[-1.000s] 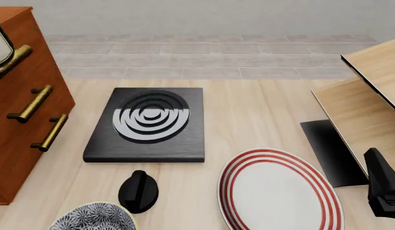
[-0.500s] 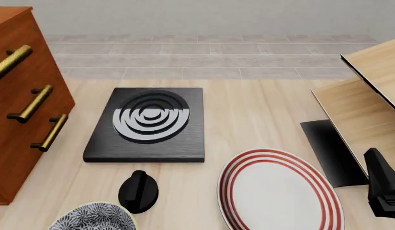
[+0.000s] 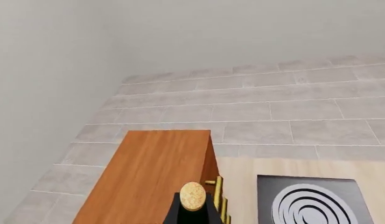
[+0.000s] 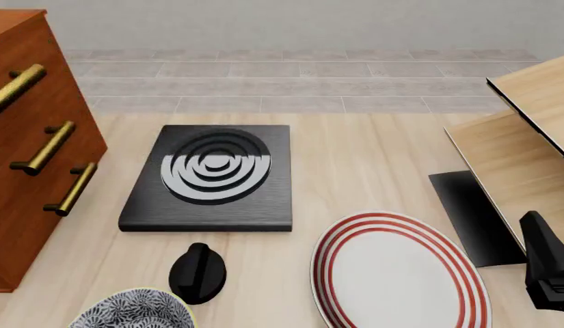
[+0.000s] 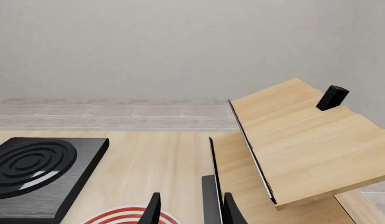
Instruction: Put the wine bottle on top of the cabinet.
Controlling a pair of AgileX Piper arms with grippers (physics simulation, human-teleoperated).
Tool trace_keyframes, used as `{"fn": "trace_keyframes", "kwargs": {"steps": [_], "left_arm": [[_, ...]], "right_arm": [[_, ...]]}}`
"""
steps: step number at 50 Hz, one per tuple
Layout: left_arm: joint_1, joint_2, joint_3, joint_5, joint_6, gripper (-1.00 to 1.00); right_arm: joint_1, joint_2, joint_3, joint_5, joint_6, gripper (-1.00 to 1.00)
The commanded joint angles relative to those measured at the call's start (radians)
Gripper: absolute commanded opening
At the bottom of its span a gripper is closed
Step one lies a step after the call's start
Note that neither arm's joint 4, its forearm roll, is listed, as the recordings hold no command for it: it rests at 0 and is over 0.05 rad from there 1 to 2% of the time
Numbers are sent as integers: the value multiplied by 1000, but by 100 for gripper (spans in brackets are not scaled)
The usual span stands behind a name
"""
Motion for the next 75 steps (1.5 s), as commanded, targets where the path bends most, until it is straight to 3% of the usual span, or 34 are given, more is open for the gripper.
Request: {"fn": "trace_keyframes", "kwargs": {"steps": [1,7,24,30,47,71,75], "left_arm": [[69,25,-33,-8,-5,-100],[95,15,31,-44,-3,-100],[224,92,52,-161,-11,-100],[241,86,132,-216,-17,-100],[219,66,226,-248,-17,-100],[180,112,227,-260,-24,-100],[168,114,232,-258,10,-100]], "right_arm": [[0,0,0,0,0,100],[0,0,0,0,0,100],[0,0,0,0,0,100],[0,0,0,0,0,100],[0,0,0,0,0,100],[0,0,0,0,0,100],[0,0,0,0,0,100]]}}
